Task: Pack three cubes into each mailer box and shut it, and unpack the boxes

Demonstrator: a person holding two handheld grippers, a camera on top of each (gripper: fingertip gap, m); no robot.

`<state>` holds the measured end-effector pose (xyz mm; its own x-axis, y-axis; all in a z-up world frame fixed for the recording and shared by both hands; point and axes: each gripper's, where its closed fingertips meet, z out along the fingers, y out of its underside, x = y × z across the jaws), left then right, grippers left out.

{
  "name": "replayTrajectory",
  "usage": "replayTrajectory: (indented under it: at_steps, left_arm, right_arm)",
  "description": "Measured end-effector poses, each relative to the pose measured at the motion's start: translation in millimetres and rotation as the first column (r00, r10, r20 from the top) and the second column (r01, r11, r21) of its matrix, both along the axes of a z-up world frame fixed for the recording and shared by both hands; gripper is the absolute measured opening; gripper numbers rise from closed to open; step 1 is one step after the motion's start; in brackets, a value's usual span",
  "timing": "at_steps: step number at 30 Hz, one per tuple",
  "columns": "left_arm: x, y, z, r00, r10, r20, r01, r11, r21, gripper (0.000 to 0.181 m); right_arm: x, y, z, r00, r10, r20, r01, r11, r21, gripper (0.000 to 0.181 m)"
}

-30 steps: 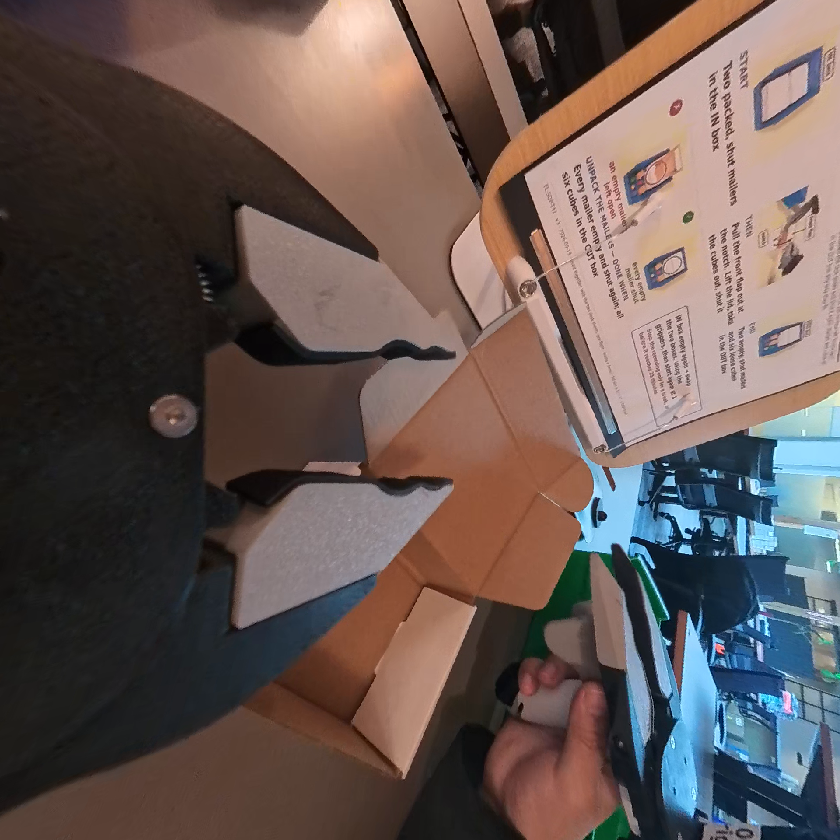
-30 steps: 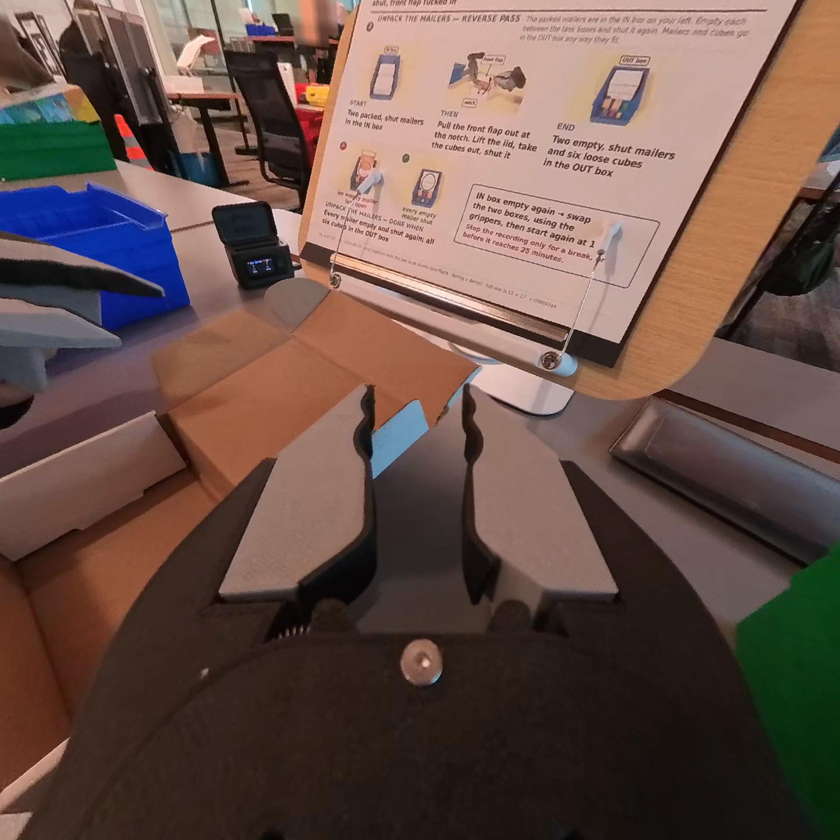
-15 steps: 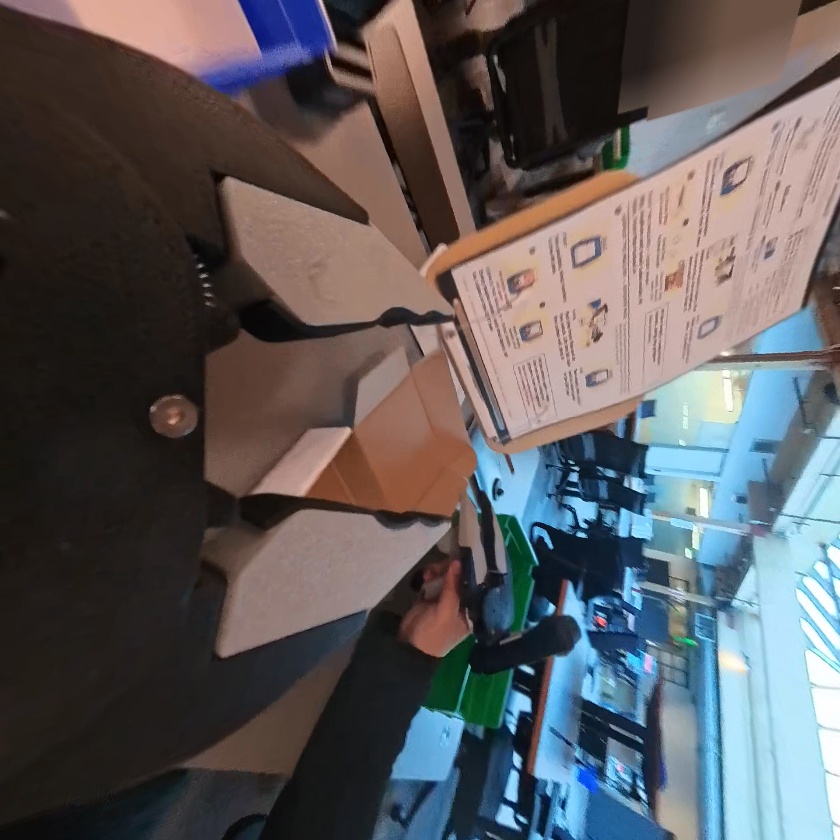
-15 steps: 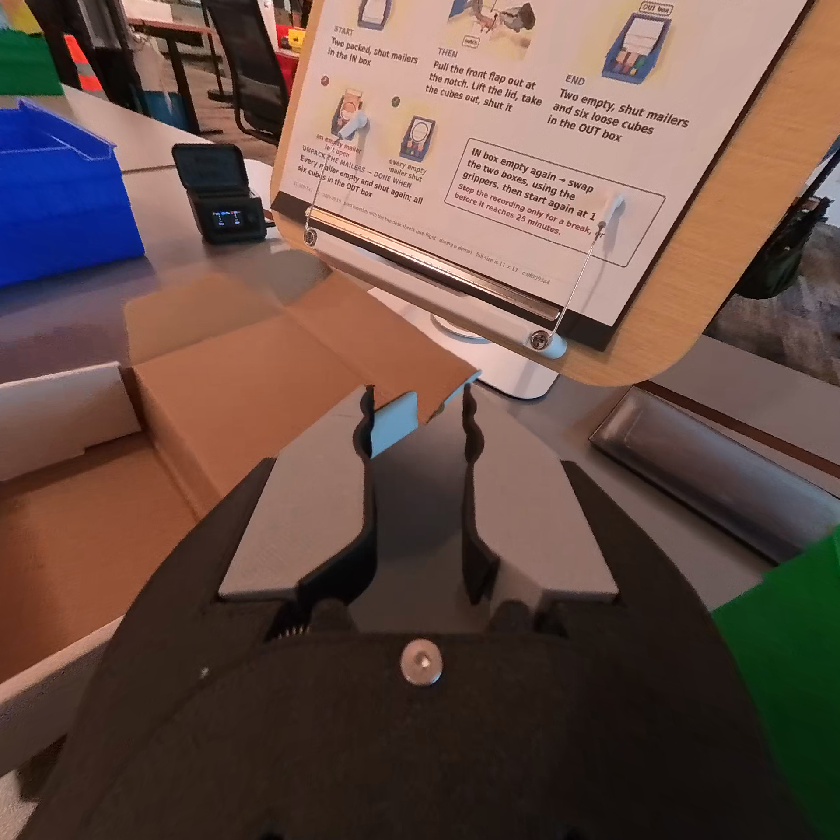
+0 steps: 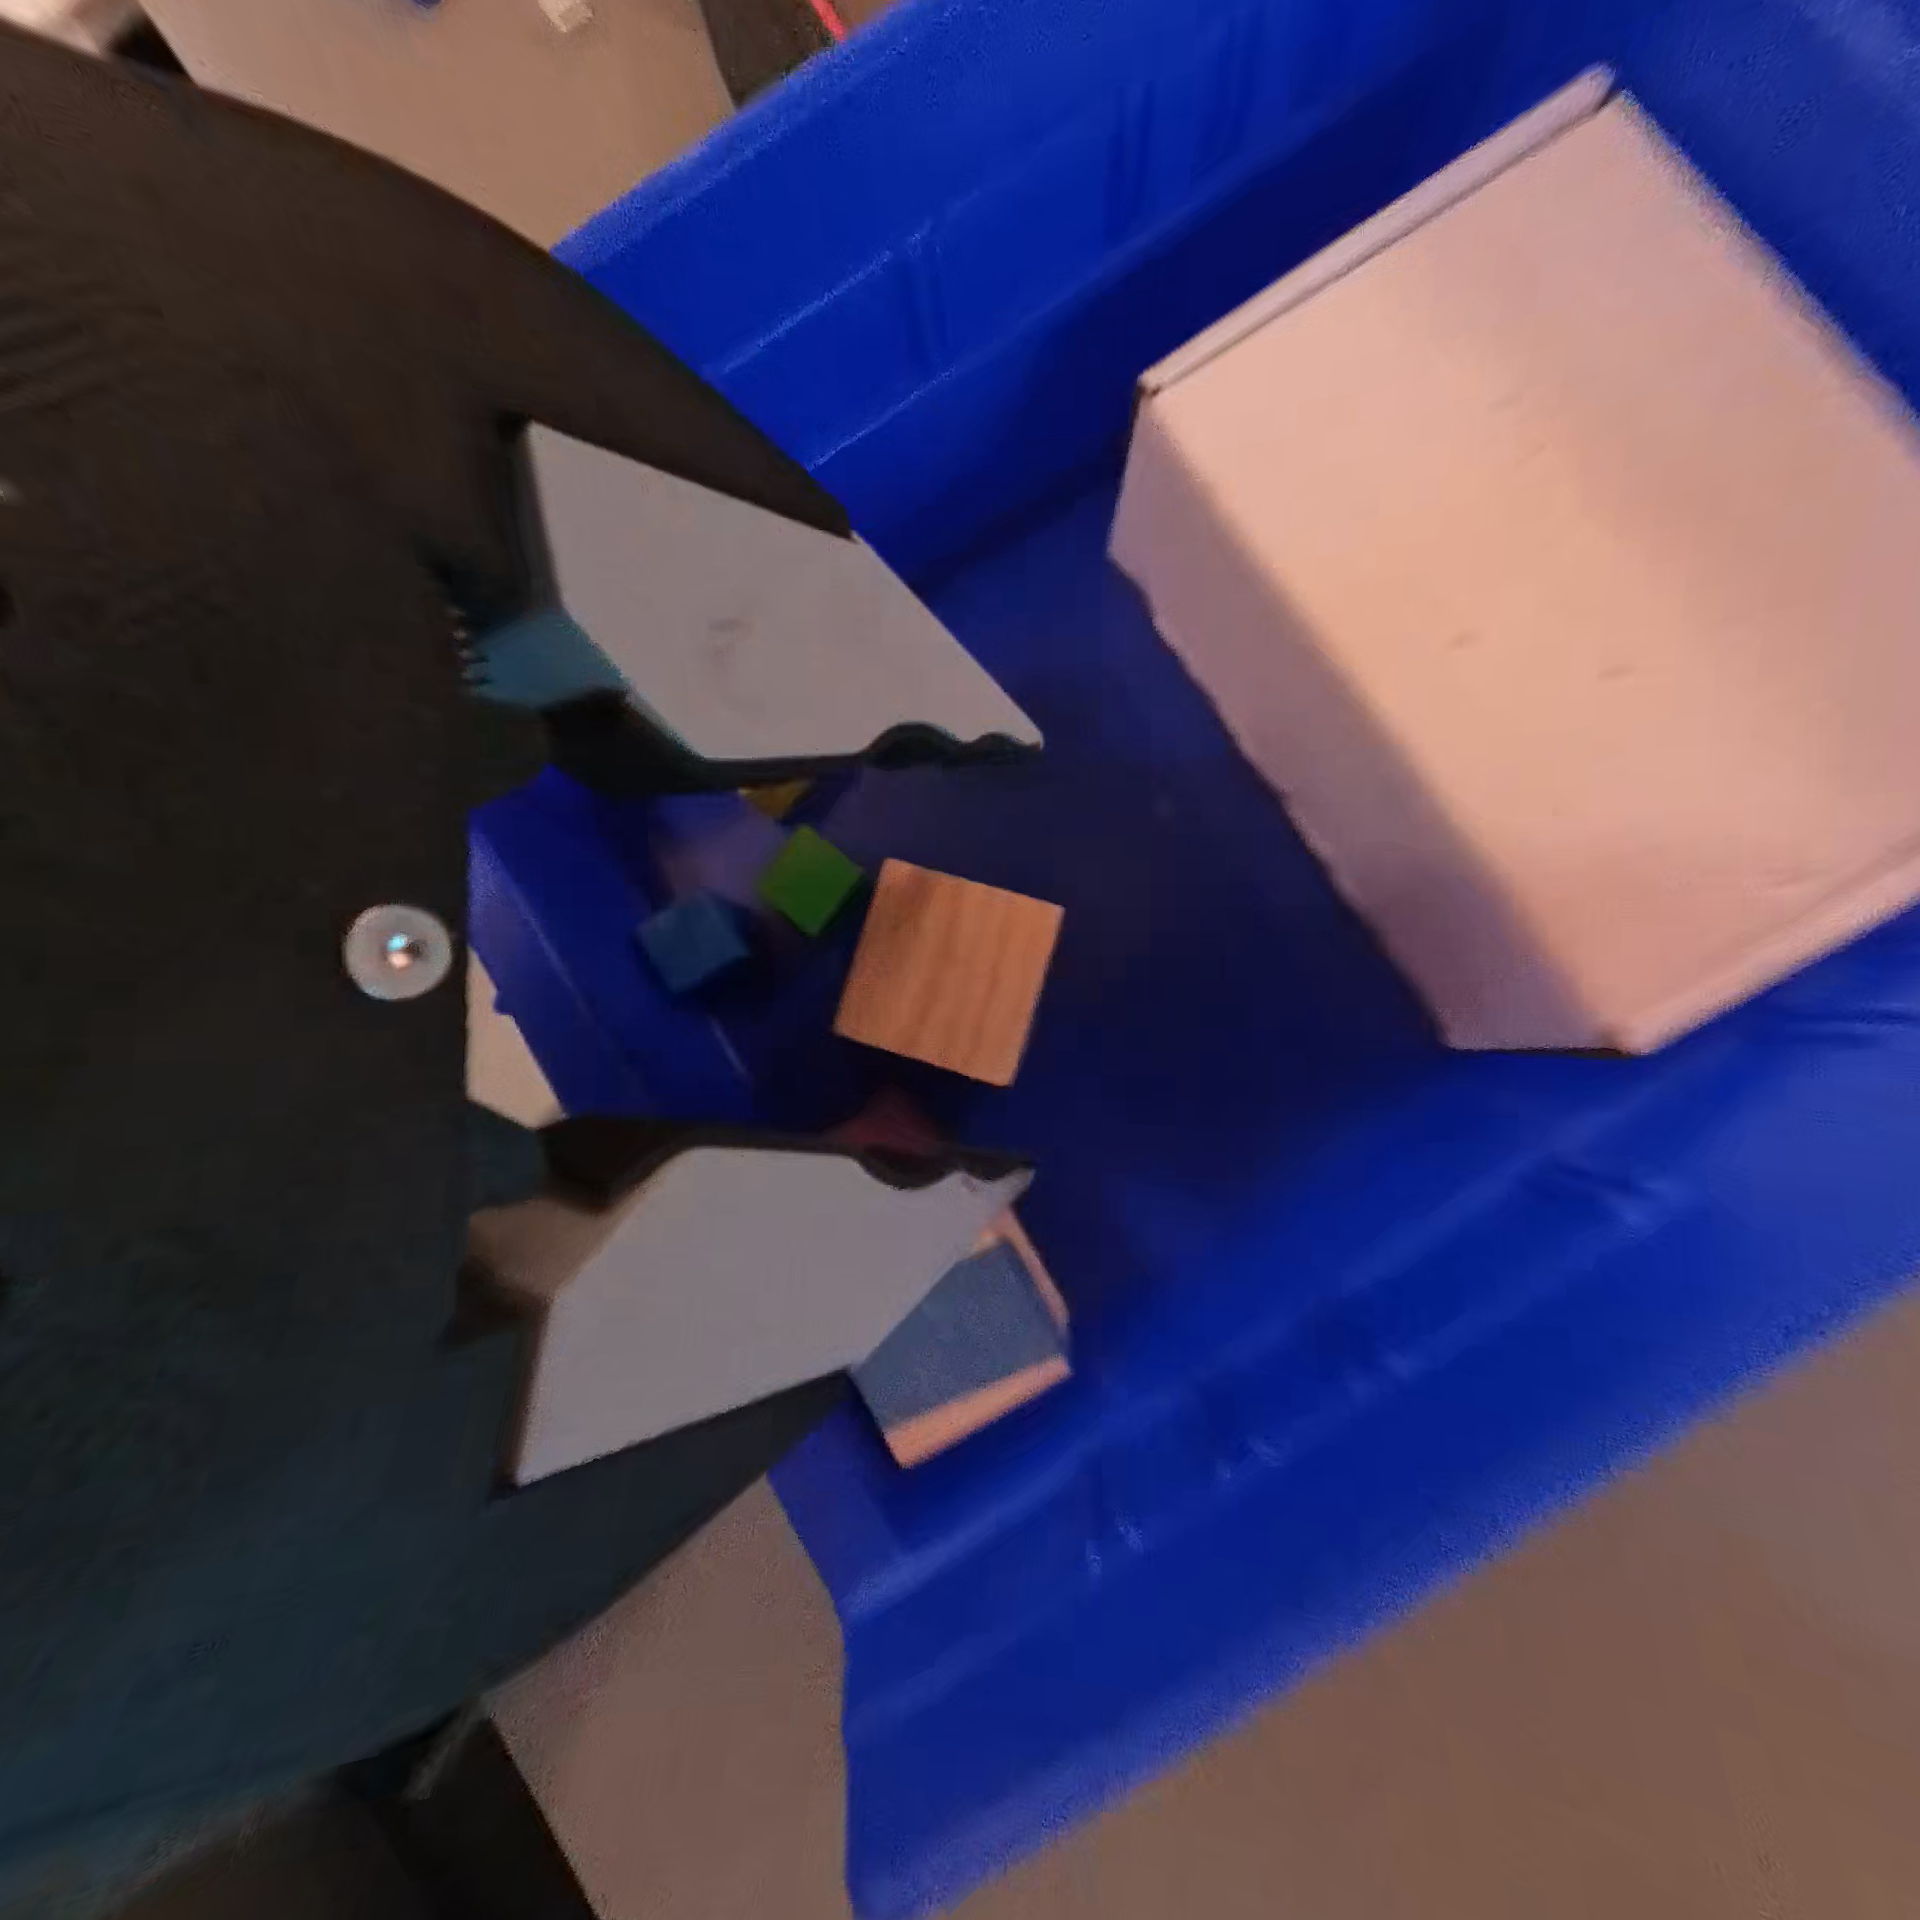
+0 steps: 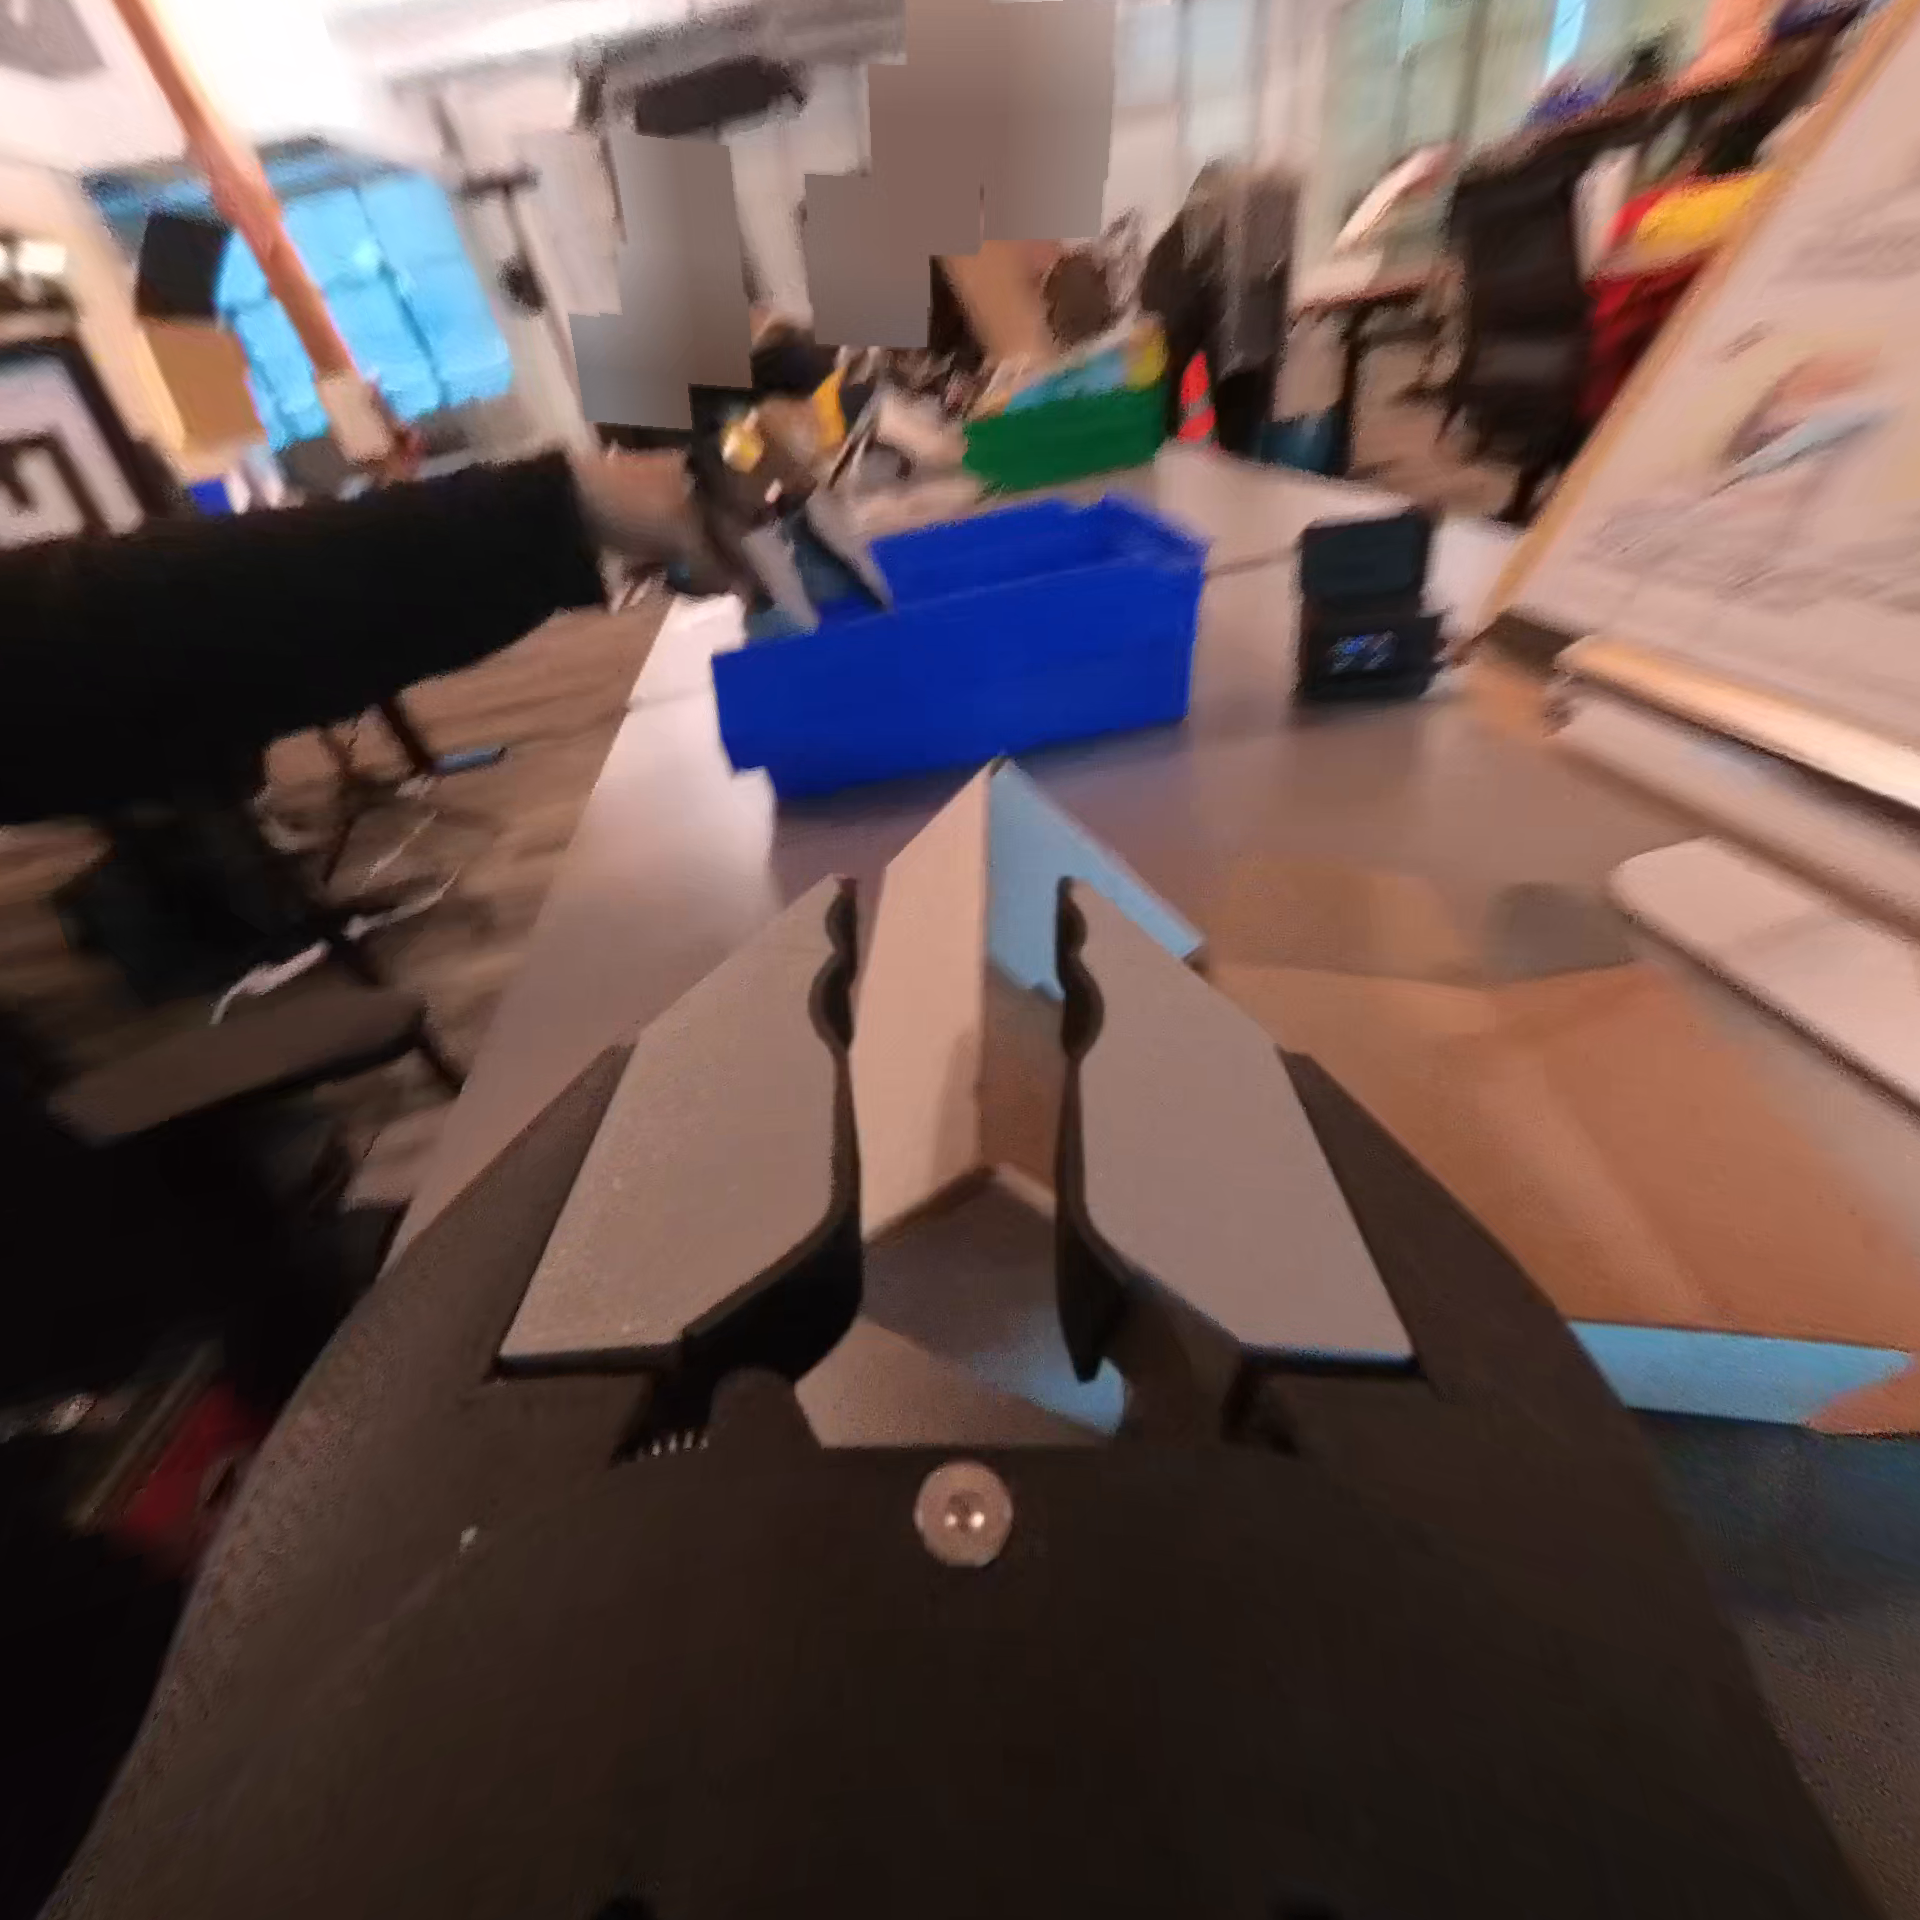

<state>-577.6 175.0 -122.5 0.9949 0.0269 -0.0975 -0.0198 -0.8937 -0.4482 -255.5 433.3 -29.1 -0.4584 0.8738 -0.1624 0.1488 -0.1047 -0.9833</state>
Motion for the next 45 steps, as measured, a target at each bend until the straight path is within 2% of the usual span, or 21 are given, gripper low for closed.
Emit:
replayTrajectory:
  at_steps: [2,4,5,7,9,11,12,16,19,22,25,27,30,33,37,41,45]
  left_arm:
    - [-3,-11,-17,0.999,-0.042,-0.024,0.039,0.992,-0.117,0.075]
    - [-1,-18,-27,0.996,-0.091,-0.021,0.086,0.978,-0.190,0.066]
    - [3,-20,-30,0.993,-0.121,-0.001,0.118,0.969,-0.218,0.062]
    - [-1,-23,-32,0.989,-0.147,-0.023,0.136,0.957,-0.257,0.044]
    - [3,-27,-30,0.984,-0.179,0.001,0.172,0.946,-0.276,0.043]
    - [-5,-27,-24,0.985,-0.168,-0.039,0.152,0.951,-0.268,0.043]
    - [-10,-26,-20,0.985,-0.158,-0.064,0.137,0.958,-0.252,0.043]
    - [-28,-21,5,0.981,-0.104,-0.164,0.079,0.985,-0.152,0.043]
    - [-32,-11,38,0.959,-0.070,-0.274,0.057,0.997,-0.054,0.043]
    - [6,20,88,0.954,-0.103,-0.281,0.146,0.980,0.137,0.043]
    - [85,64,135,0.946,-0.241,-0.216,0.302,0.899,0.318,0.042]
    - [138,93,145,0.908,-0.349,-0.232,0.410,0.852,0.324,0.043]
    - [216,141,125,0.849,-0.485,-0.209,0.527,0.808,0.264,0.042]
    - [280,187,84,0.795,-0.588,-0.147,0.606,0.772,0.191,0.042]
    - [301,226,28,0.795,-0.589,-0.146,0.600,0.799,0.045,0.042]
    - [325,243,5,0.807,-0.586,-0.077,0.590,0.805,0.058,0.042]
    - [325,249,-14,0.831,-0.553,-0.058,0.554,0.832,0.002,0.042]
  right_arm:
    - [-4,-13,-23,0.993,0.035,0.115,-0.043,0.997,0.071,0.046]
    - [-7,-18,-42,0.983,0.025,0.183,-0.053,0.987,0.153,0.056]
    - [-7,-21,-47,0.979,0.036,0.199,-0.071,0.983,0.167,0.053]
    - [-1,-29,-51,0.971,0.092,0.220,-0.135,0.974,0.184,0.036]
    - [8,-38,-55,0.961,0.151,0.231,-0.202,0.955,0.217,0.023]
    - [22,-50,-61,0.936,0.235,0.261,-0.301,0.920,0.252,0.006]
    - [30,-57,-66,0.918,0.272,0.287,-0.350,0.898,0.267,0.004]
    - [47,-67,-102,0.848,0.297,0.439,-0.465,0.813,0.350,0.004]
    - [50,-69,-103,0.838,0.298,0.458,-0.476,0.809,0.344,0.003]
    - [53,-67,-104,0.834,0.301,0.463,-0.482,0.805,0.345,0.002]
    - [54,-67,-104,0.832,0.303,0.465,-0.484,0.806,0.340,0.002]
    - [54,-67,-104,0.831,0.304,0.465,-0.484,0.807,0.337,0.002]
    - [57,-68,-105,0.828,0.314,0.465,-0.493,0.803,0.335,0.002]
    - [59,-67,-104,0.827,0.320,0.462,-0.497,0.800,0.335,0.001]
    - [62,-65,-104,0.828,0.324,0.457,-0.497,0.801,0.333,0.000]
    - [62,-65,-105,0.822,0.324,0.468,-0.503,0.798,0.332,0.000]
    - [63,-65,-106,0.817,0.324,0.477,-0.506,0.800,0.323,0.000]
